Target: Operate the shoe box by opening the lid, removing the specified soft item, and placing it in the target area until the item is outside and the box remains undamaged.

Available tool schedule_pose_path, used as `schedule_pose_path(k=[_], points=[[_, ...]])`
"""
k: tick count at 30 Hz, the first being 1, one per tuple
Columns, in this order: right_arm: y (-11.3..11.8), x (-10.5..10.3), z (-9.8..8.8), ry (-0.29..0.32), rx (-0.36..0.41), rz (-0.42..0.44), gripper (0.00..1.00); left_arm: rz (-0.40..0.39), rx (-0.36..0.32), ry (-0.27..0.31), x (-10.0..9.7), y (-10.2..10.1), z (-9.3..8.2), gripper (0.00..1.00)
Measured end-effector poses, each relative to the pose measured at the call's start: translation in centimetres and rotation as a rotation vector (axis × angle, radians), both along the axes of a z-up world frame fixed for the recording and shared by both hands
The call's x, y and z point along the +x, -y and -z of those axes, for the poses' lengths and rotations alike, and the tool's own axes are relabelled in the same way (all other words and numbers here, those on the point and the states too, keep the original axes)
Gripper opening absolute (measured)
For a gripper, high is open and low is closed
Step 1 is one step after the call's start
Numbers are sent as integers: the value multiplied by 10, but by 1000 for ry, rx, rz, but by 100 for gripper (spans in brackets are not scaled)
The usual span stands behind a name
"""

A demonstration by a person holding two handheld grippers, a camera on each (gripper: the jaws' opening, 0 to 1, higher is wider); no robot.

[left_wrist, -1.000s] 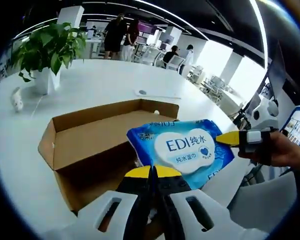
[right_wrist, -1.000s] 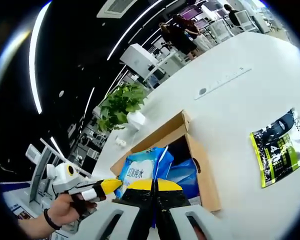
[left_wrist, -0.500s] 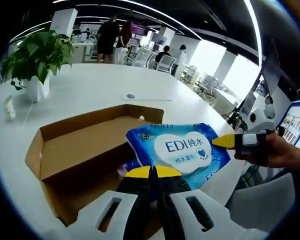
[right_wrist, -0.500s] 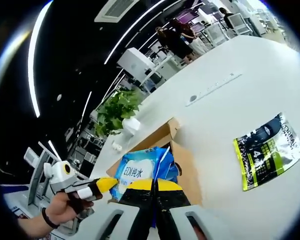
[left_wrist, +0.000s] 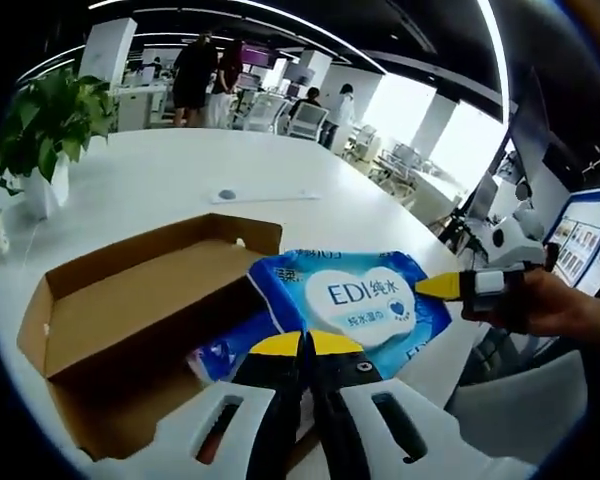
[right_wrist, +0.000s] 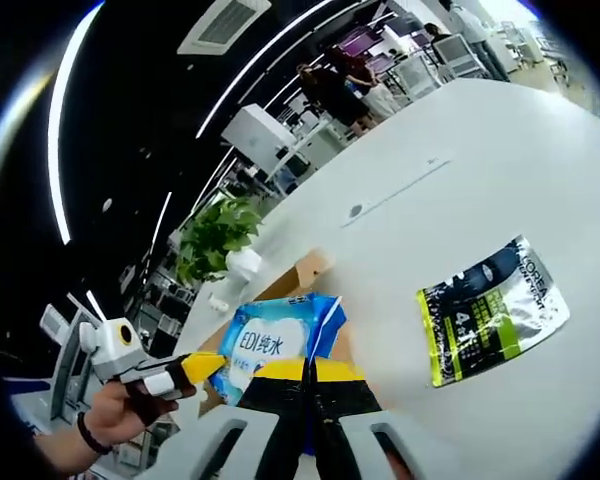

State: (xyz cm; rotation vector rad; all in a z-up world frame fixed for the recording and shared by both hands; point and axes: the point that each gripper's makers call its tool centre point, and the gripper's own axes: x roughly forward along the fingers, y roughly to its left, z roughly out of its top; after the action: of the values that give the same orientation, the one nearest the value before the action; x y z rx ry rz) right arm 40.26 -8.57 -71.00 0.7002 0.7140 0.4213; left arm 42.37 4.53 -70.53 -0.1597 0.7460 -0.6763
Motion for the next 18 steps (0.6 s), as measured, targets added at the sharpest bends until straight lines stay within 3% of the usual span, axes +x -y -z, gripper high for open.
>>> schedule_pose_path(k=[18], points=[[50,-4,8,-16,-25,37,0,91,11,-12,-7,53,5,0]])
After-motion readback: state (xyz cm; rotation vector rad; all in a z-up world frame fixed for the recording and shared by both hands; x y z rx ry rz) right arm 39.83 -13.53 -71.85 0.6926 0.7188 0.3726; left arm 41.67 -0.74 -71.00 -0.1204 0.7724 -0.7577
